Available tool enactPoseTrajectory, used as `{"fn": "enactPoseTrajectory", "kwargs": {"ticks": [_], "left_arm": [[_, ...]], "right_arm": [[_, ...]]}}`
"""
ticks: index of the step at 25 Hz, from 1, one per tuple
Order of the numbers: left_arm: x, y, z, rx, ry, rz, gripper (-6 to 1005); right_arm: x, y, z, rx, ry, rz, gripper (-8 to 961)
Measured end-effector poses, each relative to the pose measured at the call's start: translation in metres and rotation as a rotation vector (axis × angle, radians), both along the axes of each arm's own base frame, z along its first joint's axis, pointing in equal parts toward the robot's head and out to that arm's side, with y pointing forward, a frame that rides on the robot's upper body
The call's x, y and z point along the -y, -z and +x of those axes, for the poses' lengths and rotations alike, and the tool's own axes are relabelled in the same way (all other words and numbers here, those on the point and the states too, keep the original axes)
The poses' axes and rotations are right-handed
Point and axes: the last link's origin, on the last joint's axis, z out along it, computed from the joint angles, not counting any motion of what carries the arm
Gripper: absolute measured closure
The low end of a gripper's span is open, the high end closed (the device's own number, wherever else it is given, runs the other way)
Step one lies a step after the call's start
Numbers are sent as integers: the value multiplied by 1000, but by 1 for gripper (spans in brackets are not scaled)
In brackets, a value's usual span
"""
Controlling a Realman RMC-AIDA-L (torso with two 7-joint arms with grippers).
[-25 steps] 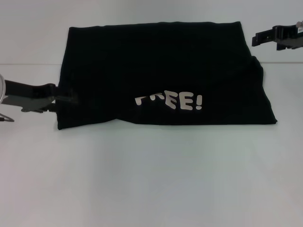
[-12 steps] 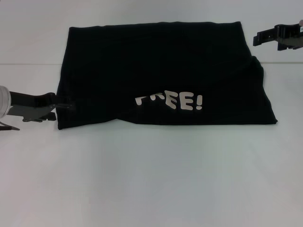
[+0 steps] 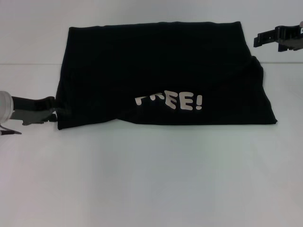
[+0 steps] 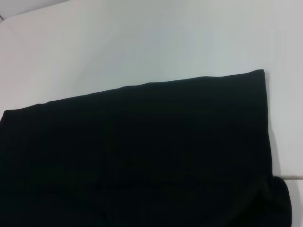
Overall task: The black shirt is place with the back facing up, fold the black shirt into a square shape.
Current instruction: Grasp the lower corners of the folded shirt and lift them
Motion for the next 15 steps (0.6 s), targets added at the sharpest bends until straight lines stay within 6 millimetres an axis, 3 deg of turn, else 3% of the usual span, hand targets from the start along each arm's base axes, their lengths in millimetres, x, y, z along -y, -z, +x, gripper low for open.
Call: {"fn": "enactPoseTrajectory", "kwargs": {"ticks": [6,15], "left_arm": [[3,11,-2,-2,-8,-19,484],[1,20,7,1,11,-29,484]], "right_arm": [[0,-1,0,0,-2,2,115],[0,-1,0,1,-2,4,121]]}}
